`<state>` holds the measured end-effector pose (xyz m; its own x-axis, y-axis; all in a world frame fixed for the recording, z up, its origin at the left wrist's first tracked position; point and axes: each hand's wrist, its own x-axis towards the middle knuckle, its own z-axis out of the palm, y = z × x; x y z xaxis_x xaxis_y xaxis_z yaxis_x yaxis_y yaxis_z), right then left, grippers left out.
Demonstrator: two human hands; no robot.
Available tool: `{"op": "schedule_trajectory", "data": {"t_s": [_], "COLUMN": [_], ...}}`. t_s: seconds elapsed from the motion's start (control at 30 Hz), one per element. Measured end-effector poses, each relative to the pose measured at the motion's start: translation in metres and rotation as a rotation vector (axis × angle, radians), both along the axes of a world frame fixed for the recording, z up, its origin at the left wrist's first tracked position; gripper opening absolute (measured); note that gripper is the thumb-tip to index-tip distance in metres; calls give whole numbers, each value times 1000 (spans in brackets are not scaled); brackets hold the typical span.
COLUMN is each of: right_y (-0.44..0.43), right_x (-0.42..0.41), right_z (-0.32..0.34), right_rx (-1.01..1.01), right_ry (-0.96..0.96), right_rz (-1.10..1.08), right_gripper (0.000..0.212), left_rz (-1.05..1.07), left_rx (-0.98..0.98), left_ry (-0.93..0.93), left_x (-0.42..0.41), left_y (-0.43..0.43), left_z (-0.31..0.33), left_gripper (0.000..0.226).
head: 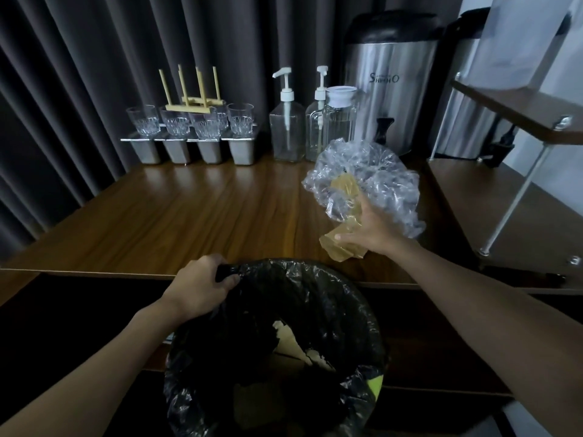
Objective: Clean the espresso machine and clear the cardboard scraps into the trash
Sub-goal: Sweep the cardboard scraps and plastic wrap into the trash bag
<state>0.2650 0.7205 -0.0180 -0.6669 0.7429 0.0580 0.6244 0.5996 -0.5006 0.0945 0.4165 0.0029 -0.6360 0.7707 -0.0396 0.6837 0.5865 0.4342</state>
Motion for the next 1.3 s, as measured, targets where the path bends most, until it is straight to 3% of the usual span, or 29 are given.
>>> {"op": "schedule_trajectory", "data": {"t_s": [0.23,0.37,0.43,0.57,0.73,0.87,1.03,1.17,1.23,1.3], "right_y": [-13,-44,-69,-127,-174,-187,-203,-203,-206,-203], "right_x": [0,6,13,29,40,35,27,41,47,43], "right_z": [17,43,54,63,58,42,37,76,97,111], "right_rx": [5,-7,10,45,169,2,-158,-110,-69,128], "right_ry": [195,468,502,347,-177,-414,-604,-479,-199,151], "right_rz": [-118,-57,31,224,531,697,885,822,712,572], "right_gripper": [61,48,47,48,25,23,46,41,34,36], "left_rz": [-30,-56,-68,-82,-112,-124,-137,-148,-155,-155], "left_rx": [-2,7,19,35,112,111,90,105,118,116], "left_ry": [17,30,32,-5,-12,2,-3,17,27,39], "left_x": [-4,-7,-10,-15,-17,-17,-17,-15,-14,-14], "left_y": [2,2,2,1,-3,-4,-7,-7,-7,-7], "left_z": [2,2,2,2,-1,0,0,-1,-1,0], "left_gripper": [20,25,25,24,13,22,11,14,11,13]}}
